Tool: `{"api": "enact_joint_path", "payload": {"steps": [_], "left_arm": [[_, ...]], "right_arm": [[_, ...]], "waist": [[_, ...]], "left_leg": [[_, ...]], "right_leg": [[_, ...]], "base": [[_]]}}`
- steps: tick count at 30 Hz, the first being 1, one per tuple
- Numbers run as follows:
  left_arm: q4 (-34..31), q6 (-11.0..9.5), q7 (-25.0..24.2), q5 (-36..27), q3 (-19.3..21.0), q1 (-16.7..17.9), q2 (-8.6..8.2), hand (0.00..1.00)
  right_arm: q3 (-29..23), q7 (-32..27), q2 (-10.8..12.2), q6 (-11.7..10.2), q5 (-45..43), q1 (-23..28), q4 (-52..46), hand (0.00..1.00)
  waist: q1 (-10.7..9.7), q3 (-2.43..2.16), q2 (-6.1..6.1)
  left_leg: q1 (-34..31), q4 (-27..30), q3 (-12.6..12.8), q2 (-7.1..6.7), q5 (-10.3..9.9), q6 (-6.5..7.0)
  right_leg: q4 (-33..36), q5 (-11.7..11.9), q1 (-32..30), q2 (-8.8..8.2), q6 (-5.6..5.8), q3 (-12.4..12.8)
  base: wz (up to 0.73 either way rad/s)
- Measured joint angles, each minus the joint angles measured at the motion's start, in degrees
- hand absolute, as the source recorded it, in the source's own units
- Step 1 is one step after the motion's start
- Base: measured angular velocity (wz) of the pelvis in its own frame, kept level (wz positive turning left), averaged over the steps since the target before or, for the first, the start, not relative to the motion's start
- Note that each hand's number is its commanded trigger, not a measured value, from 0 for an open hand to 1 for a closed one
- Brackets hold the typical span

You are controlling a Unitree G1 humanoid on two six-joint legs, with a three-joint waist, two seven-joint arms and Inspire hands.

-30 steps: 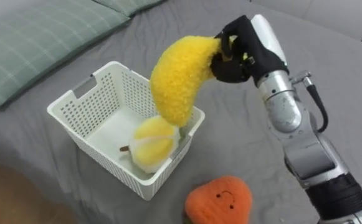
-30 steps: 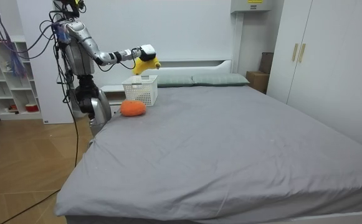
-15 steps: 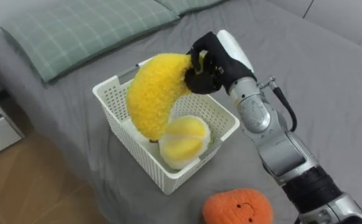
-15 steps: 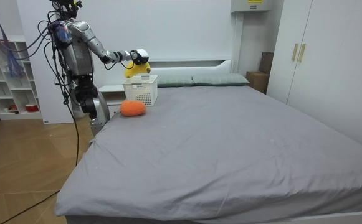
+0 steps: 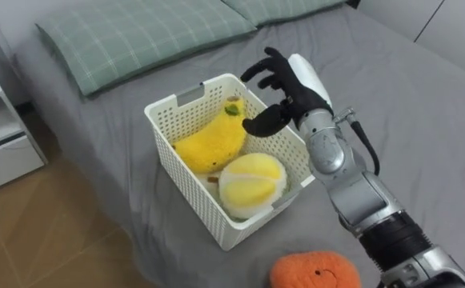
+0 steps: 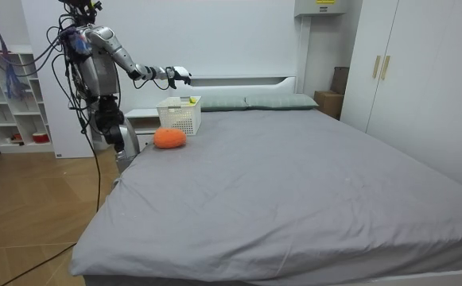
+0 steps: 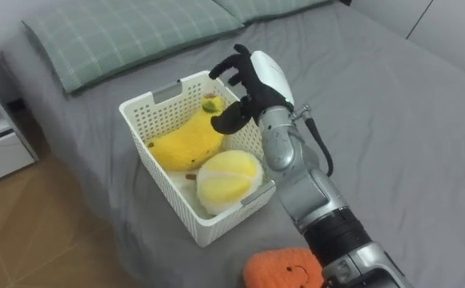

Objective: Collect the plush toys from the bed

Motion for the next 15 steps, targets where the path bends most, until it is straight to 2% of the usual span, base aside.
{"api": "enact_joint_path", "payload": {"steps": [4, 7, 15], "left_arm": [[0.0, 0.0, 0.1, 0.0, 0.0, 0.0, -0.15, 0.0], [0.0, 0.0, 0.1, -0.1, 0.0, -0.2, -1.0, 0.0], [0.0, -0.2, -0.1, 0.0, 0.1, -0.3, -1.08, 0.0]], "right_arm": [[0.0, 0.1, -0.1, -0.1, 0.0, 0.0, 0.3, 0.0], [0.0, 0.5, -0.1, -0.1, 0.9, 0.1, 0.4, 0.0], [-0.1, 0.9, -0.2, -0.2, 2.5, 0.1, 2.8, 0.0]], "waist": [[-0.1, -0.05, -0.21], [-0.4, 0.19, 0.01], [-0.7, 0.22, -0.17]], "left_leg": [[-0.1, 0.0, 0.1, 0.03, 0.0, 0.08], [-0.2, -0.1, 0.2, 0.12, 0.0, 0.1], [0.3, -0.3, 1.1, 0.41, -0.1, 0.15]], "right_leg": [[-0.1, 0.0, 0.0, 0.01, -0.04, 0.1], [0.2, 0.1, 0.1, -0.01, -0.1, 0.0], [0.7, 0.2, 0.0, 0.03, -0.14, 1.4]], "base": [[0.0], [-0.01], [-0.06]]}}
